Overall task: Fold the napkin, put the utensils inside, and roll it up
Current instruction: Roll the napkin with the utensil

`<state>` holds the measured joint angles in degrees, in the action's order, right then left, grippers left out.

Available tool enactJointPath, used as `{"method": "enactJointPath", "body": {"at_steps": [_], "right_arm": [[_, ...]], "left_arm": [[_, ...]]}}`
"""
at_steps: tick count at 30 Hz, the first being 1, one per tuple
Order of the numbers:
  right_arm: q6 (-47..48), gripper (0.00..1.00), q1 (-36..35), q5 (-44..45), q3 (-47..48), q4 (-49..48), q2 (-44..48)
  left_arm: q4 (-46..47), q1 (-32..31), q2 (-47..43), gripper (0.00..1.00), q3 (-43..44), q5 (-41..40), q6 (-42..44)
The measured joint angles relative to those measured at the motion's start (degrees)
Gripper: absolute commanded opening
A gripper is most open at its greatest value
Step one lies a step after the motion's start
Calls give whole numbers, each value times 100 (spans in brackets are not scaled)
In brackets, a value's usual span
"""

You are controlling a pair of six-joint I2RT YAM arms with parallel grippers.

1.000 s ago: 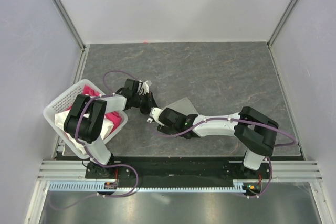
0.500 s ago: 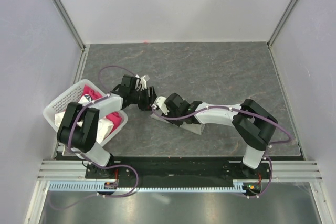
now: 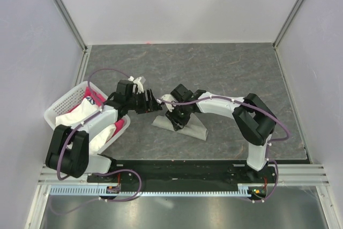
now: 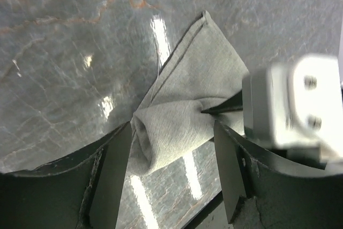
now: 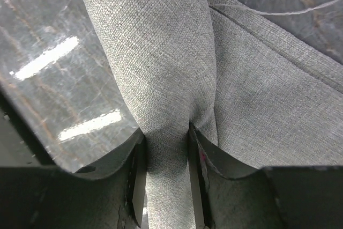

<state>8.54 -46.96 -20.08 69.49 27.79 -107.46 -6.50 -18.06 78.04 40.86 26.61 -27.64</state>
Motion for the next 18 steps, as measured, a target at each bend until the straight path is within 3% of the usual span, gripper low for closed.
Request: {"method": "enactJointPath", "body": {"at_steps": [9, 18], "right_arm": [[-72, 40, 348, -804, 350, 573, -308], [-68, 40, 592, -1440, 625, 866, -654]], "left_arm": [[802, 0, -461, 69, -837, 273, -26], [1484, 0, -131, 60, -1241, 610, -109]]}}
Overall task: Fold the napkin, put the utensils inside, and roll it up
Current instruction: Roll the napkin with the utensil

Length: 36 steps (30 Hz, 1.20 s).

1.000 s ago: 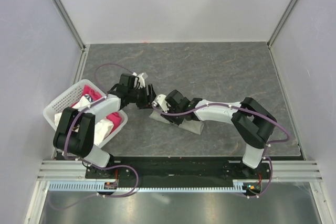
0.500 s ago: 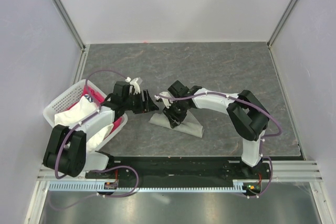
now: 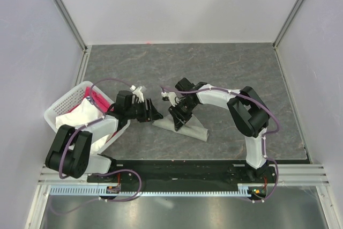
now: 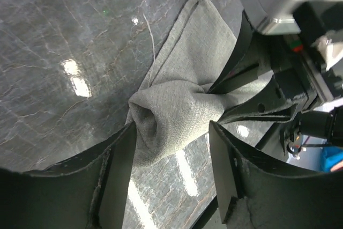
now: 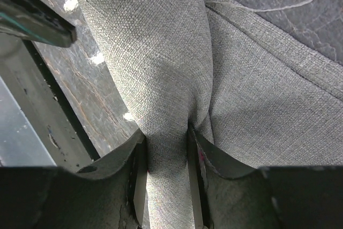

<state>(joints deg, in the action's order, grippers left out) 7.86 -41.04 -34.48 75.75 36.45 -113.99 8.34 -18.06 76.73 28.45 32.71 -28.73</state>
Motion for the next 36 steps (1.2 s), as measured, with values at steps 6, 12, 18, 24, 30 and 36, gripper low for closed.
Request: {"method": "enactJointPath", "body": {"at_steps": [6, 12, 18, 24, 30, 36], "right_arm": [[7, 41, 125, -286, 109, 111, -146], [-17, 60, 160, -431, 173, 184, -197], [-114, 79, 149, -238, 192, 122, 9], [-111, 85, 125, 511, -192, -470, 935], [2, 89, -420, 1508, -785, -994, 1770], [138, 91, -1272, 2481, -1180, -1283, 1740]], "left_arm": [[323, 0, 380, 31, -20, 181, -81], [424, 0, 824, 6, -22, 232, -149], [365, 0, 979, 2, 66, 221, -177], [33, 0, 1287, 2, 455, 208, -181], [-289, 0, 1556, 2, 763, 214, -184], [-459, 0, 1668, 2, 901, 243, -188]]}}
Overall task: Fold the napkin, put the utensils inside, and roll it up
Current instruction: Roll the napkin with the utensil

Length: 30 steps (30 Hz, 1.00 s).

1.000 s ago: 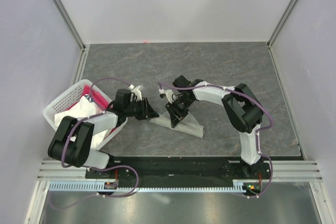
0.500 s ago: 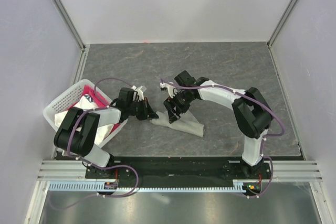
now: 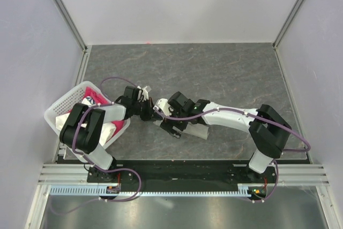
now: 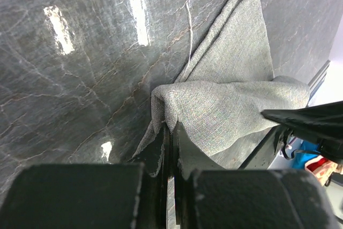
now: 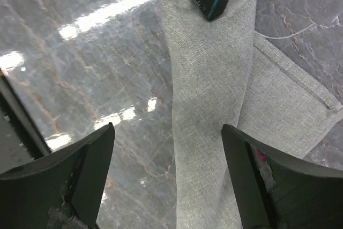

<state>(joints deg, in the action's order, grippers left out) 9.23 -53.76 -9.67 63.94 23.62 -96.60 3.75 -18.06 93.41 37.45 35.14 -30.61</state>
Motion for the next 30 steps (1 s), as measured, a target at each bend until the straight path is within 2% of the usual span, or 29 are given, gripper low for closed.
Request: {"method": "enactJointPath", "body": {"at_steps": [5, 11, 12, 15, 16, 18, 19, 22, 26, 27, 30], "right_arm": [[7, 92, -98, 573, -52, -232, -195], [70, 87, -76, 850, -55, -437, -446], [79, 86, -76, 855, -55, -455, -503], [96, 74, -74, 870, -52, -476, -691], [66, 67, -59, 817, -39, -483, -748], [46, 61, -15, 741, 11, -470, -793], [20, 56, 11, 651, 31, -457, -815], [-24, 47, 275, 321, 131, -389, -887], [-131, 43, 767, -415, 313, -210, -1016], [-197, 43, 988, -861, 398, -111, -1102], [-216, 43, 1106, -1161, 538, 87, -1209]], "left_arm": [[-81, 0, 9, 2, 44, 0, 0], [-103, 0, 11, 2, 52, 20, 0], [-109, 0, 11, 2, 55, 33, 0], [-140, 0, 11, 2, 81, 59, 2], [-146, 0, 13, 5, 92, 76, 2], [-146, 0, 20, 13, 109, 109, 2], [-146, 0, 20, 25, 111, 122, 2], [-105, 2, 20, 44, 111, 188, -28], [26, 7, -66, 54, 111, 295, -133], [92, 7, -260, 58, 111, 295, -173], [155, 7, -435, 62, 74, 247, -186]]}}
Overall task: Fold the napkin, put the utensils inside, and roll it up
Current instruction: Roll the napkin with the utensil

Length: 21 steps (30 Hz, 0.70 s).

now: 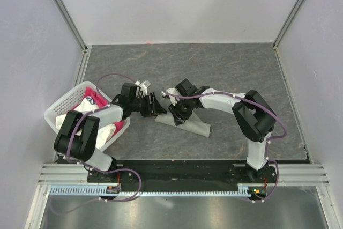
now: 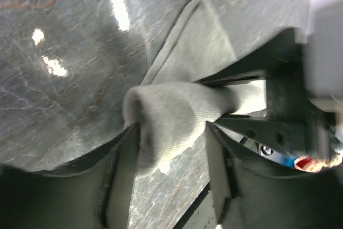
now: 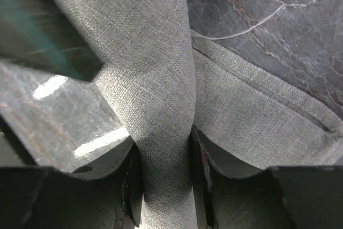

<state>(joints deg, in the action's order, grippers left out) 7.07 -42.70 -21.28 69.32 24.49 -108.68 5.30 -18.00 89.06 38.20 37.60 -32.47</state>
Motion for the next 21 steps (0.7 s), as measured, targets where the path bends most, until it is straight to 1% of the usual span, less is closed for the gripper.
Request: {"method": "enactJointPath", "body": {"at_steps": [4, 6, 12, 15, 18, 21], "right_arm": [[-50, 44, 210, -562, 343, 374, -289], [-122, 45, 295, -776, 498, 538, -417], [-308, 45, 444, -1414, 708, 817, -684], [-380, 45, 490, -1707, 776, 918, -811], [-476, 45, 540, -2024, 809, 997, -929], [-557, 45, 599, -2240, 824, 1045, -1014]], "left_arm": [[212, 0, -481, 63, -254, -52, -9], [304, 0, -586, 63, -350, -52, -9], [619, 0, -525, 62, -682, 20, -20], [739, 0, -450, 60, -813, 52, -44], [839, 0, -361, 56, -841, 83, -61], [962, -2, -278, 43, -859, 188, -72]]}}
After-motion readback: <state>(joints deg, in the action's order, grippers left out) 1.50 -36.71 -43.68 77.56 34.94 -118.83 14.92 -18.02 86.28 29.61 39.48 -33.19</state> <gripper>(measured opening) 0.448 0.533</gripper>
